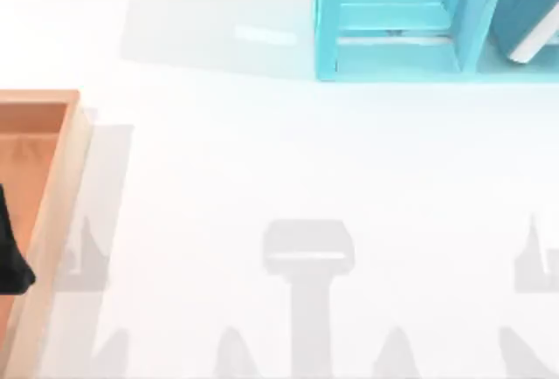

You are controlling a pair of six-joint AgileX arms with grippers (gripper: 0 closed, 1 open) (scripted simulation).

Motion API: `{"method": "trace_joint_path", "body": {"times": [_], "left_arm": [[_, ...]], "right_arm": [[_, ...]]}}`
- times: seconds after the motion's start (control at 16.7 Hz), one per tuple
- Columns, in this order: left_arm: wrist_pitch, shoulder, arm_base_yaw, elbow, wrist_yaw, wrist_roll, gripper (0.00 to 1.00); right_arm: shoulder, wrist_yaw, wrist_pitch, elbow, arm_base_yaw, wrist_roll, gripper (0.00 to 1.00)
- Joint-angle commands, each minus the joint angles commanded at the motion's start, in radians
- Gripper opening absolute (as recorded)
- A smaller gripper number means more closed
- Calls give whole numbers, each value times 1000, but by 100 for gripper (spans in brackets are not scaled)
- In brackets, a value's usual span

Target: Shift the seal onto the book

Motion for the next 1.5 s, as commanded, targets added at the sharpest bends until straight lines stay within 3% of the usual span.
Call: {"method": "trace_joint_path", "body": {"times": [0.3, 0.54, 1.2, 1.5], "left_arm": [[0, 0, 0, 0, 0, 0, 100], [0, 0, 0, 0, 0, 0, 100], [0, 0, 0, 0, 0, 0, 100], [0, 0, 0, 0, 0, 0, 100]], "right_arm": [[63, -4, 56, 38, -6, 16, 100], [295, -23, 230, 153, -21, 68, 100], [1569, -104, 879, 568, -72, 280, 100], [1971, -129, 1113, 722, -93, 360, 100]]}}
